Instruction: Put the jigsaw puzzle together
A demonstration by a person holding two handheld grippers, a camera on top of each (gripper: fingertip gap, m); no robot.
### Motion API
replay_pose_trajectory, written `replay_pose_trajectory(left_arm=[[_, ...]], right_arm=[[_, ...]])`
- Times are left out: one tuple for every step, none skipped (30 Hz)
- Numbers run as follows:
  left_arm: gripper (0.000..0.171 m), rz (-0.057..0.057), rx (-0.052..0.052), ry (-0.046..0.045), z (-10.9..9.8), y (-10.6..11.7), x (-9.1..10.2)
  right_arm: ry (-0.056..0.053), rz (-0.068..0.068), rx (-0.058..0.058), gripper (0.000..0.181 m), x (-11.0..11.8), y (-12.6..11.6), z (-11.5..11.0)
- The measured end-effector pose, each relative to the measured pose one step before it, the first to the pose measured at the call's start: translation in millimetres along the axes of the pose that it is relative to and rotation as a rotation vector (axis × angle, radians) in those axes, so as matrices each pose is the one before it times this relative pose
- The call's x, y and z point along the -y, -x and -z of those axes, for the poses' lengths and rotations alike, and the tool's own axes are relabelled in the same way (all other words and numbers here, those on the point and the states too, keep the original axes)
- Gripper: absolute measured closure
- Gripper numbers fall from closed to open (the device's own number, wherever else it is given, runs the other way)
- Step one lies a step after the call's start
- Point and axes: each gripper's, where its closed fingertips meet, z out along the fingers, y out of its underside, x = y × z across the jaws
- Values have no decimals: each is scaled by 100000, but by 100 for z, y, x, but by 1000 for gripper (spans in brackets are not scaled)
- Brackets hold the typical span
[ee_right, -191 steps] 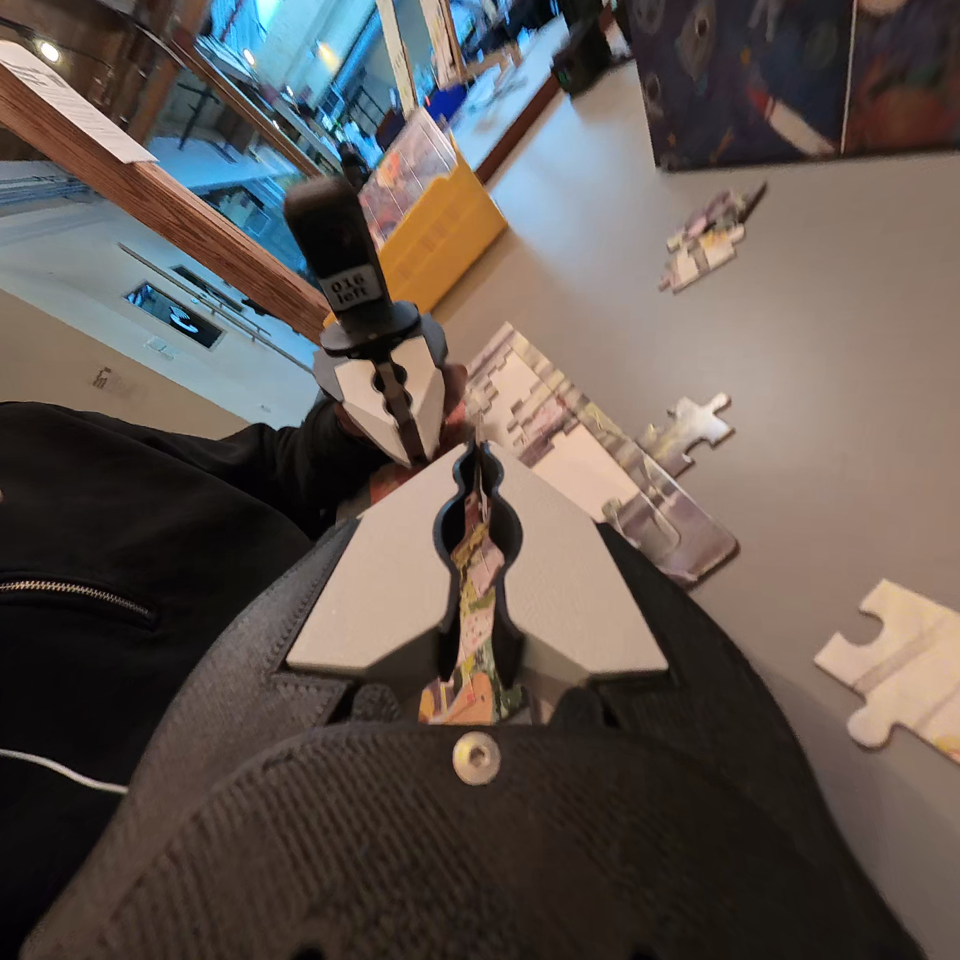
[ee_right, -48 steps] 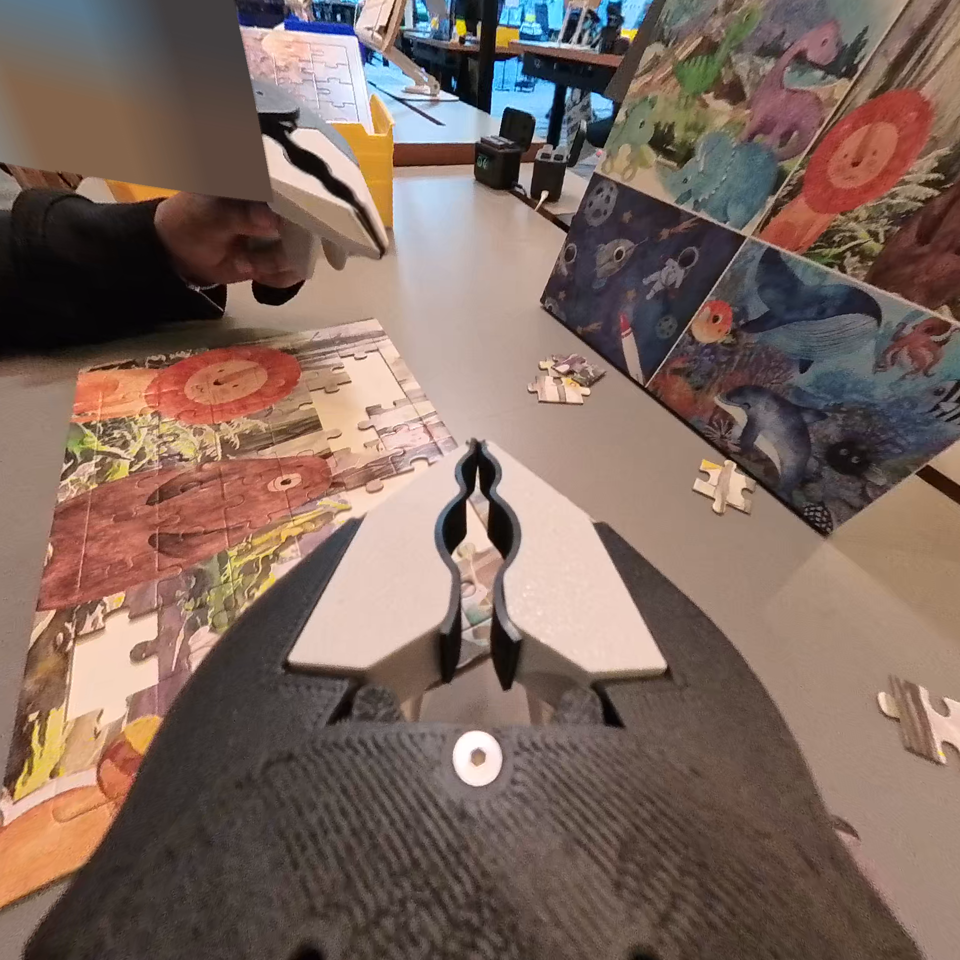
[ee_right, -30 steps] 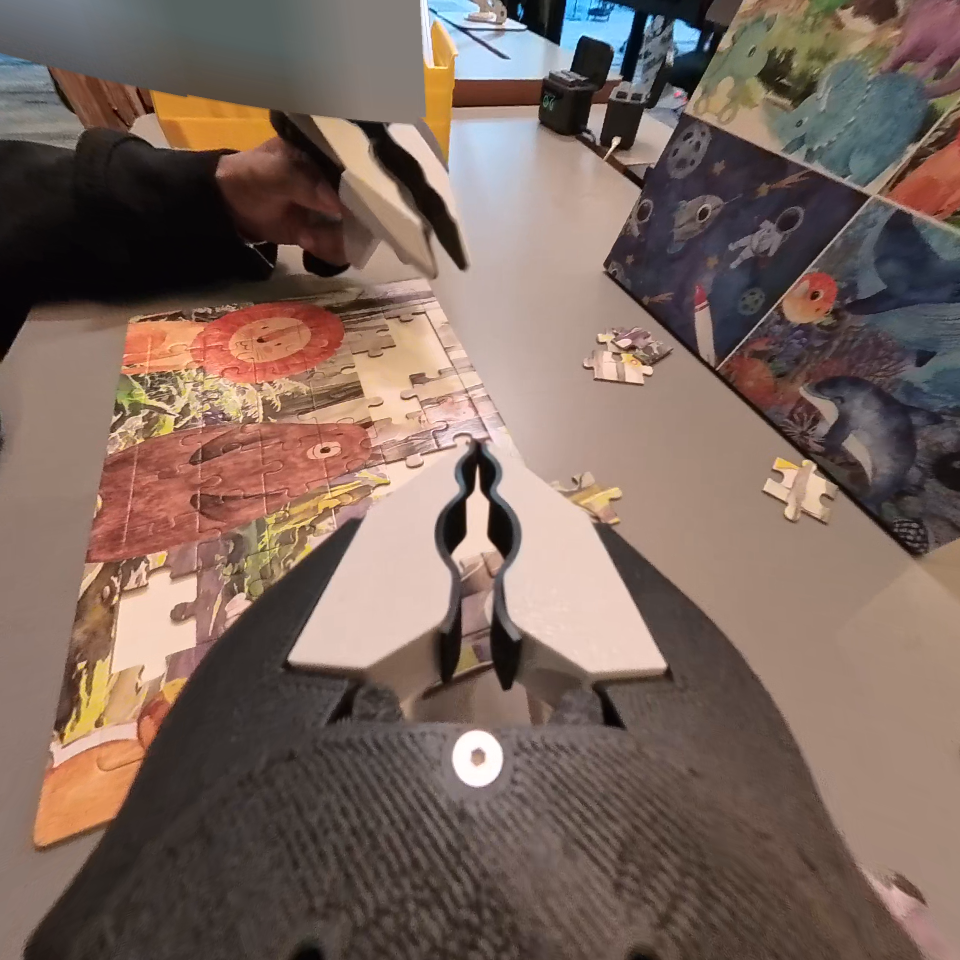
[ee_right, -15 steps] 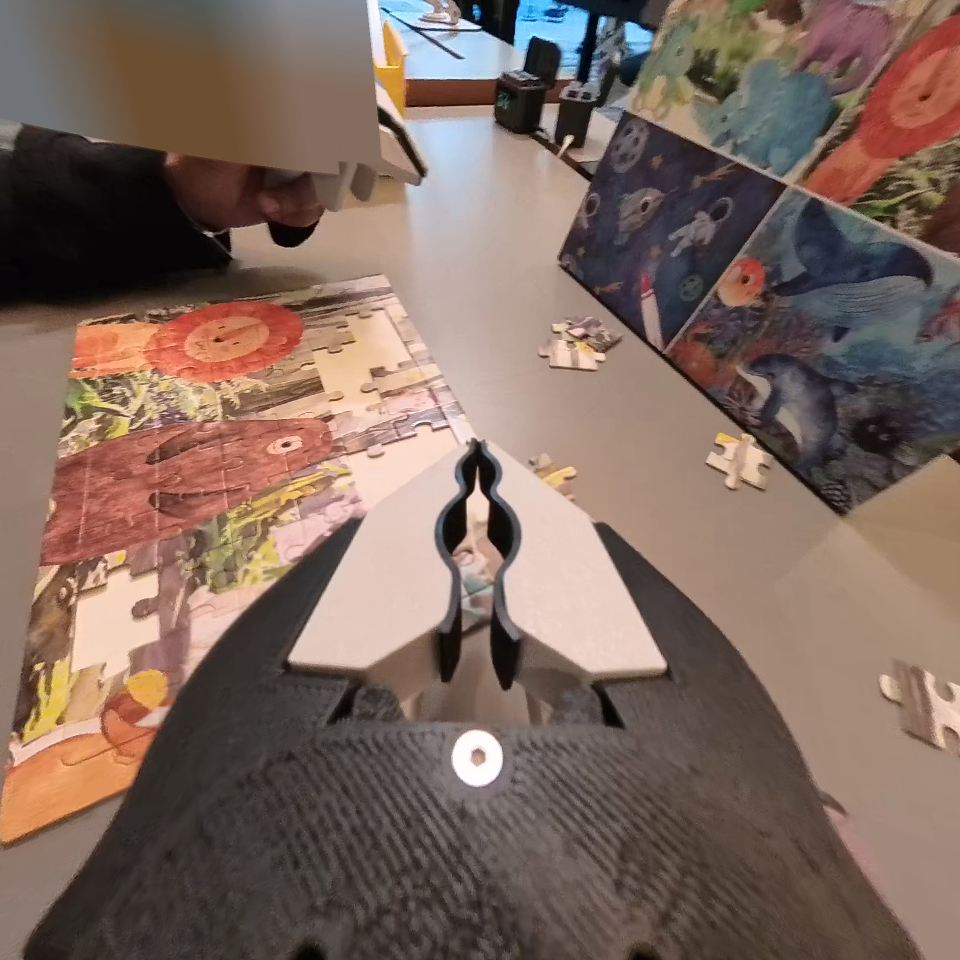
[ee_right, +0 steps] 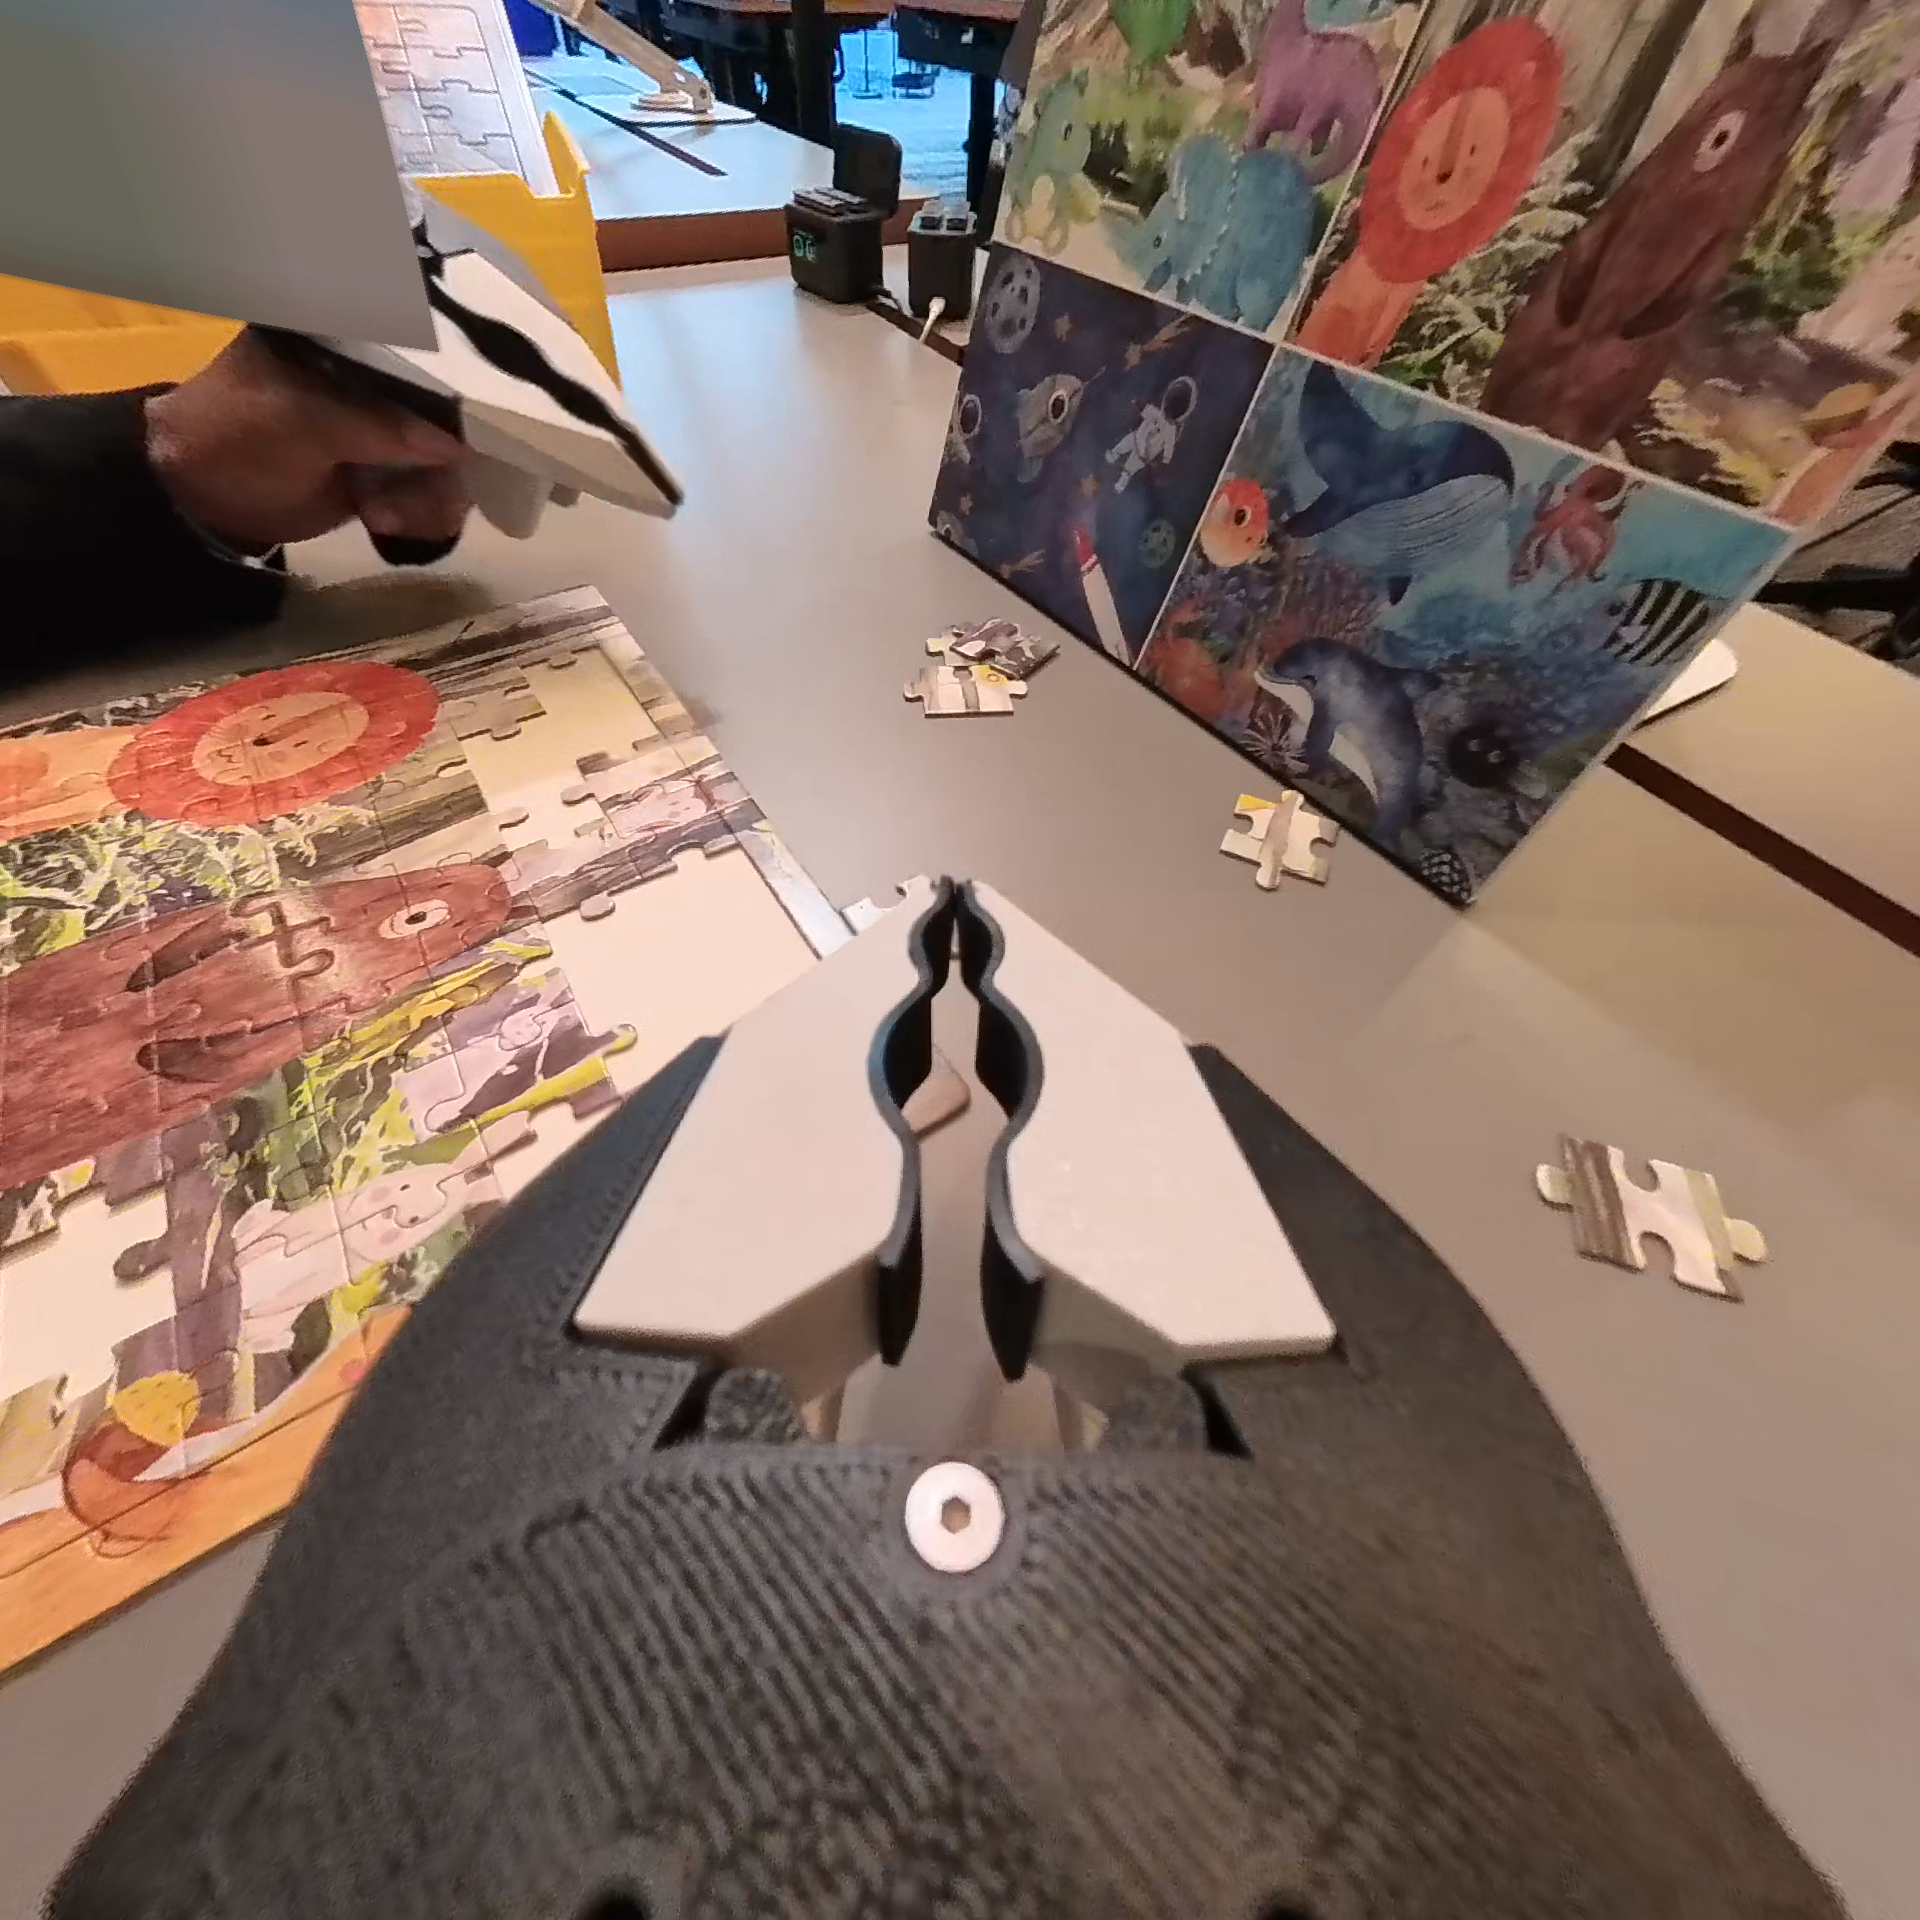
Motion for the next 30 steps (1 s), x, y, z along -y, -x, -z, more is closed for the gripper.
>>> replay_pose_trajectory(left_arm=[[171,-2690,4320,3455,-91,592,-602],[171,-1676,1807,2228,-93,265,-437],[171,73,263,892,-77,75,-224],[171,1036,-946,-116,-52,-64,-30],[171,885,-1347,-457,-14,-134,80],[171,349,-409,-328,9,-14,47],[171,-281,530,60,12,109,-47],[171,-636,907,361,-9,162,-98],[171,-489,789,271,-40,140,-119],[171,92,210,102,-74,82,-113],[171,517,-484,492,-85,-11,-115],[171,218,-300,369,-54,-16,-34],[171,-105,-40,14,-23,-43,16],[171,-377,11,-147,-21,-105,38],[171,-639,83,270,-50,-117,-6],[171,-771,170,857,-114,-104,-84],[171,-1153,325,1362,-146,-97,-153],[171,-1287,703,1479,-161,-62,-168],[171,-1386,697,1477,-153,-75,-173],[171,-1530,795,1283,-135,-57,-144],[171,-1480,693,1000,-99,-62,-111],[171,-1268,702,643,-60,-20,-73],[171,-908,899,366,-21,51,-61],[171,-491,669,157,8,43,-36],[171,-171,184,2,33,-14,3],[171,-50,-8,-21,35,-48,65],[171,-277,121,-140,69,-55,125],[171,-774,303,-420,81,-78,189],[171,-1068,559,-405,75,-70,170],[171,-1086,551,-153,67,-65,93]], right_arm=[[470,164,688,181,34,266,-121],[625,840,532,181,16,312,-141],[814,1317,325,181,-38,282,-155],[1042,1289,176,181,-100,233,-160],[1025,1035,285,181,-141,193,-155],[815,631,319,181,-136,141,-138],[538,174,360,181,-116,94,-122],[118,-304,447,181,-102,74,-76],[-332,-676,251,181,-82,11,-39],[-453,-936,225,181,-58,-28,-15],[-293,-1017,536,181,-34,-2,-12],[-65,-757,670,181,26,21,-5],[-242,-358,490,181,87,64,11],[-503,49,298,181,143,112,4],[-406,522,99,181,140,125,-13],[60,900,-129,181,51,125,-52],[544,1109,-205,181,-31,101,-86],[722,1135,-138,181,-67,105,-93],[559,952,-164,181,-82,65,-90],[373,575,-91,181,-73,57,-90],[79,110,347,181,-31,71,-73],[-188,-248,460,181,-17,62,-71],[-139,-433,352,181,-36,24,-70],[23,-537,341,181,-88,-13,-73],[124,-589,422,181,-101,23,-63],[138,-436,470,181,-49,48,-58],[19,-64,312,181,35,86,-34],[-266,348,77,181,109,115,-21],[-262,640,-271,181,120,90,-14],[-106,745,-428,181,95,79,-18]])
